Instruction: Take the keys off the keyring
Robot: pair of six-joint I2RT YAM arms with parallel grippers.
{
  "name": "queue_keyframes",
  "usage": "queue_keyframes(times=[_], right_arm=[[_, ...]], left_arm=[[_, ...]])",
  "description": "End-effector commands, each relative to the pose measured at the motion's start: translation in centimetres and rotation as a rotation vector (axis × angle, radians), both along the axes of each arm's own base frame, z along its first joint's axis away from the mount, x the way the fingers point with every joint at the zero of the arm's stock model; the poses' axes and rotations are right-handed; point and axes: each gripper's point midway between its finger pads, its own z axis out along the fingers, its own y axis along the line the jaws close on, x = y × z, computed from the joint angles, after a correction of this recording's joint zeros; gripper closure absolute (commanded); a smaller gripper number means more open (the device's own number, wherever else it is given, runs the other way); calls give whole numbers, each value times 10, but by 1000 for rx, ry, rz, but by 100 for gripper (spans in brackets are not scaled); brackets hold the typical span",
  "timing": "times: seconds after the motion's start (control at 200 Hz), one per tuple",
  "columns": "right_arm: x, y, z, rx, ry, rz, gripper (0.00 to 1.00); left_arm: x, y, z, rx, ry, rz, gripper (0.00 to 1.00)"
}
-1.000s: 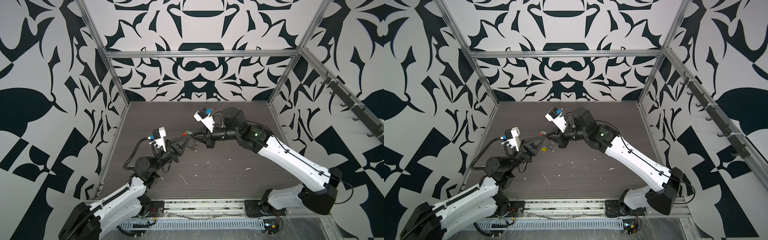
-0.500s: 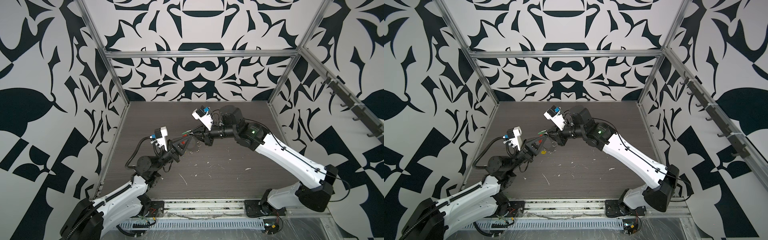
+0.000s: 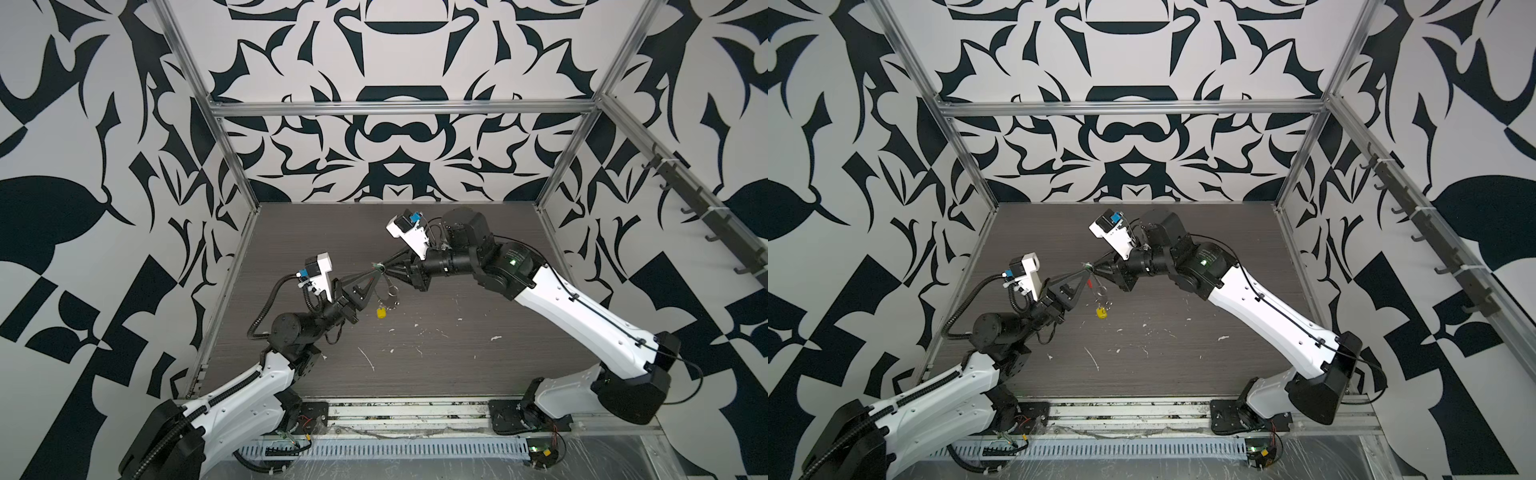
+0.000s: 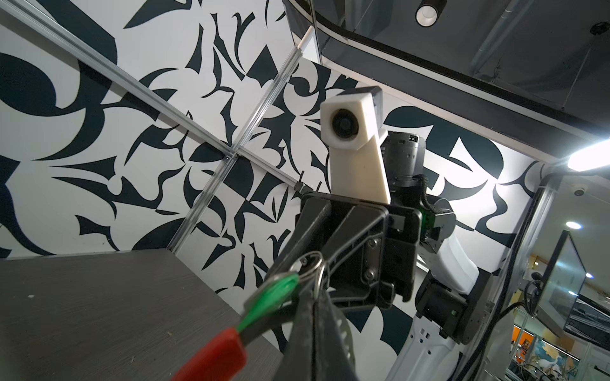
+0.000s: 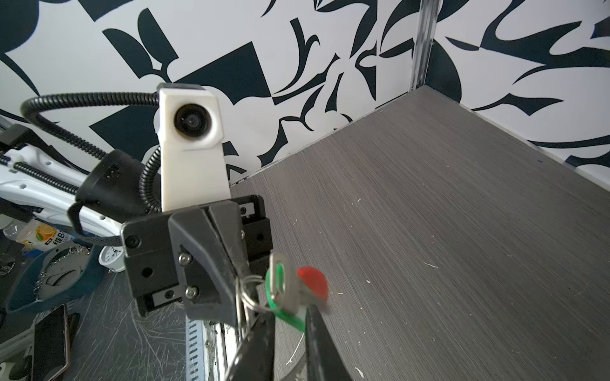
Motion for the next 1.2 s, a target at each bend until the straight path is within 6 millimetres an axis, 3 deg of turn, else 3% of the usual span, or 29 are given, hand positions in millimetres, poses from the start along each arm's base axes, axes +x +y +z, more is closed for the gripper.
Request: queue_keyframes(times=[0.0,0.16,0.32,0.585,1.195], right_arm=[[-12,-11,26,53,-50,2,78],[-15,-19,25,45,-47,-17,76],[-14,-25,36,98,-32,-54,69],[-6,-17,49,268,198,4,64],[23,-1,13,249,392,-116,70]], left_arm=[[-1,8,6,-29,-7,20,100],[0,10,6,-30,-3,31,100],[4,10,6,-28,24,36,100],[17,7,2,-14,136,40,100],[55,36,-6,-178,393,32,100]])
